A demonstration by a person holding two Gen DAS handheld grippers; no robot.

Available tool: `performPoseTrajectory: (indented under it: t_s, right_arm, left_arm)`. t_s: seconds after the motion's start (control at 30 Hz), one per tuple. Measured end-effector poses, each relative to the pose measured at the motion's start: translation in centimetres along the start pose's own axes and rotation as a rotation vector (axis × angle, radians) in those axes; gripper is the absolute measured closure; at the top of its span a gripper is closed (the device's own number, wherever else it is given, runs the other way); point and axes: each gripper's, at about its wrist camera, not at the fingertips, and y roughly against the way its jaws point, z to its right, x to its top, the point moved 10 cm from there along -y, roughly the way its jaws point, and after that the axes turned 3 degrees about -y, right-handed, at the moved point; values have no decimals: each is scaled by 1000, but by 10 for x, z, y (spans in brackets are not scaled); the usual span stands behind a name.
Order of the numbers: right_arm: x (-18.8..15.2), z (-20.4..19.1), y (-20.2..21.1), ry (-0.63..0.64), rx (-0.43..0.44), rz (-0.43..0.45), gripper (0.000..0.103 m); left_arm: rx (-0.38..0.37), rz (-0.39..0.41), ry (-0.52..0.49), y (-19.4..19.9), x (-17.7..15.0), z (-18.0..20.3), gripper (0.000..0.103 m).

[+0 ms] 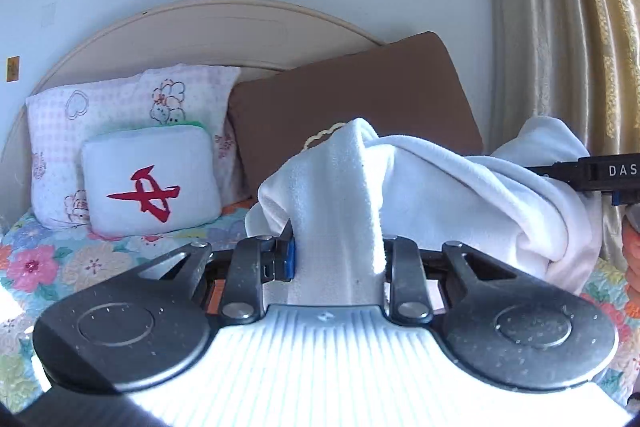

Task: Fold clothes
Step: 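Lift the white cloth with both grippers and spread it out over the quilt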

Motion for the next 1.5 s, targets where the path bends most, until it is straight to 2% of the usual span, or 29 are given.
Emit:
performPoseTrajectory:
  t_s: [0.07, 0.1, 0.17, 0.27, 0.33, 0.4, 0.53, 0.6, 0.67, 0.7, 0.8, 0.87, 0.93, 1.03, 1.1, 1.23, 1.3, 1.4, 1.5]
  right_arm:
    - [-8, -4, -19, 34, -13, -57, 72]
    - [-15, 2, -32, 11, -32, -101, 71]
    - [-31, 14, -58, -35, -71, -191, 63]
    - [-76, 50, -96, -112, -195, -365, 62]
    - [-105, 71, -104, -99, -261, -448, 62]
    - [-115, 82, -104, -102, -296, -463, 62]
    - [-117, 98, -95, -154, -320, -456, 58]
    - [-116, 100, -88, -141, -345, -447, 52]
    - [-117, 103, -81, -114, -375, -441, 41]
    - [-117, 104, -77, -114, -379, -441, 40]
    - [-117, 109, -70, -196, -371, -439, 33]
    - [-121, 115, -63, -271, -373, -434, 29]
    - [-130, 116, -56, -318, -380, -460, 28]
    - [-142, 114, -50, -352, -381, -512, 28]
    - [-147, 112, -50, -360, -374, -532, 28]
    - [-155, 113, -50, -383, -360, -568, 28]
    - [-162, 112, -53, -367, -364, -608, 28]
    - [-183, 107, -65, -329, -344, -708, 28]
    - [-201, 109, -85, -276, -368, -746, 28]
  left_arm:
    - [12, -37, 34, -2, -13, -22, 77]
    - [14, -66, 61, -8, -23, -32, 77]
    - [25, -126, 105, -23, -47, -49, 77]
    - [65, -231, 153, -51, -96, -65, 77]
    - [91, -325, 202, -67, -129, -74, 77]
    - [101, -375, 237, -75, -149, -79, 77]
    - [107, -394, 268, -78, -153, -83, 77]
    - [99, -385, 275, -76, -151, -86, 75]
    - [91, -380, 294, -74, -151, -90, 72]
    - [86, -389, 320, -74, -154, -93, 72]
    - [80, -410, 392, -73, -159, -101, 72]
    - [107, -436, 331, -73, -160, -101, 72]
    - [154, -485, 198, -74, -163, -94, 63]
    - [181, -499, 100, -74, -167, -84, 62]
    - [174, -506, 108, -75, -167, -85, 61]
    - [165, -498, 207, -73, -165, -103, 51]
    - [165, -494, 274, -70, -166, -114, 51]
    - [123, -514, 313, -67, -168, -118, 73]
    - [102, -517, 304, -65, -169, -113, 77]
